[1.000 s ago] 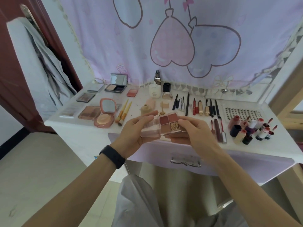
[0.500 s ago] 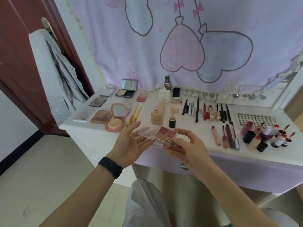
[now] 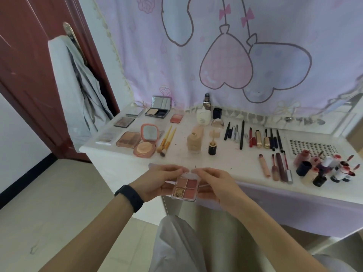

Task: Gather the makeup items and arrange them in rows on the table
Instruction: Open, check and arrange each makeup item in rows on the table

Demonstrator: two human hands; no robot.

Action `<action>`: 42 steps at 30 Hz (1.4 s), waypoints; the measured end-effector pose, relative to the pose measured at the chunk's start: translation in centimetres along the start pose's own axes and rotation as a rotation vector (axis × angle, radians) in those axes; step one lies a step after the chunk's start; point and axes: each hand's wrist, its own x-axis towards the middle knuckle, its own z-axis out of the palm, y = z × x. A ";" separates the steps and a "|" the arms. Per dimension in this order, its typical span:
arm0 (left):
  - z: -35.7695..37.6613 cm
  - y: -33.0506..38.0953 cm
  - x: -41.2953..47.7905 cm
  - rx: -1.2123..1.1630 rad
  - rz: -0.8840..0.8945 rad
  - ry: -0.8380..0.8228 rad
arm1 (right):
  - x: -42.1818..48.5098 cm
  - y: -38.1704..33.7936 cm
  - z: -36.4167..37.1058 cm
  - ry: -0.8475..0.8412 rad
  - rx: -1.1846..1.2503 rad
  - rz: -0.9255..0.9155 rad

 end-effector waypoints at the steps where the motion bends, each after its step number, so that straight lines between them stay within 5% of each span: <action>1: 0.2 0.3 0.0 0.018 0.005 0.009 | 0.0 0.0 0.1 0.006 -0.012 -0.004; 6: 1.6 0.7 0.9 0.333 0.079 0.222 | 0.2 0.5 0.3 0.137 0.069 -0.057; 12: 2.3 0.1 1.4 0.810 0.174 0.152 | 1.0 1.4 0.6 0.165 0.136 -0.063; 20: 2.0 -0.3 0.8 0.872 0.301 0.318 | 1.2 1.9 0.4 0.148 0.042 -0.158; 33: -0.9 -0.3 0.4 0.891 0.362 0.420 | 1.6 1.3 1.4 0.118 -0.567 -0.413; 42: -7.8 4.0 -1.2 0.670 0.384 0.539 | 3.7 1.9 2.6 0.186 -1.124 -0.631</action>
